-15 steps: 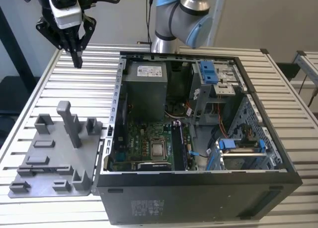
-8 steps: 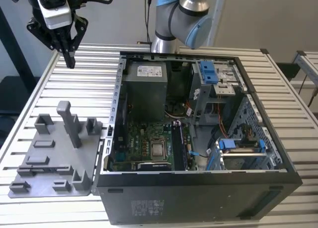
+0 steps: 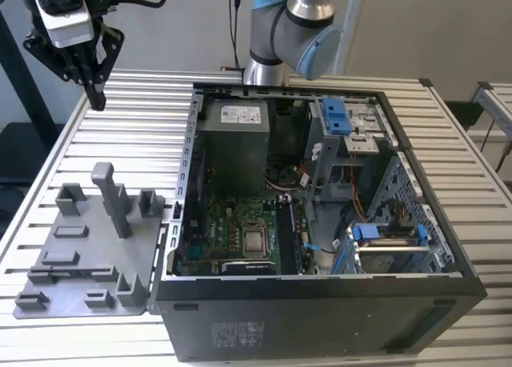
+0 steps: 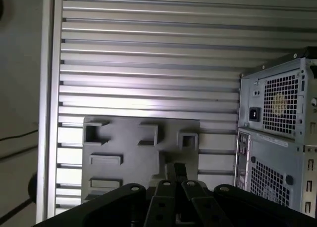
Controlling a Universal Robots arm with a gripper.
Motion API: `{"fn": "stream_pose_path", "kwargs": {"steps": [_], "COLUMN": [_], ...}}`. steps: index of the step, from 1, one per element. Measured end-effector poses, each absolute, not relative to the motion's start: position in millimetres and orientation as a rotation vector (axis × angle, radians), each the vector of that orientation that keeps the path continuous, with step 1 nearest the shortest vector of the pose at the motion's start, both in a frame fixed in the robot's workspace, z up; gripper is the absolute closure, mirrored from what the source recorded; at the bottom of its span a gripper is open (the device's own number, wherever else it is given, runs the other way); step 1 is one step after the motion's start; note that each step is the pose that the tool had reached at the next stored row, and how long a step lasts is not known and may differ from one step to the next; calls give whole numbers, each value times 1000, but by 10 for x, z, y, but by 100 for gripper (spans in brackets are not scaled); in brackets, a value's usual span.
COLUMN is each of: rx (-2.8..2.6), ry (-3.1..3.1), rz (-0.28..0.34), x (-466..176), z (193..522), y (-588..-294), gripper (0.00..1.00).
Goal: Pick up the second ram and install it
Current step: 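Reach for the second ram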
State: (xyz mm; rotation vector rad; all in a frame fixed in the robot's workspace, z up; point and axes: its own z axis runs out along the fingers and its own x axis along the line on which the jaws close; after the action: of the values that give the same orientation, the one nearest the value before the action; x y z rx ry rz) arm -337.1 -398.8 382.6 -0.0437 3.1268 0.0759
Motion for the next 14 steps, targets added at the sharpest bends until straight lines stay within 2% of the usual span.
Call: {"fn": "stream_pose_path", "kwargs": {"steps": [14], "rx": [-70], "ry": [3127], "rz": [76], "x": [-3808], "z": [3796], "y": [-3988], "gripper": [89]}}
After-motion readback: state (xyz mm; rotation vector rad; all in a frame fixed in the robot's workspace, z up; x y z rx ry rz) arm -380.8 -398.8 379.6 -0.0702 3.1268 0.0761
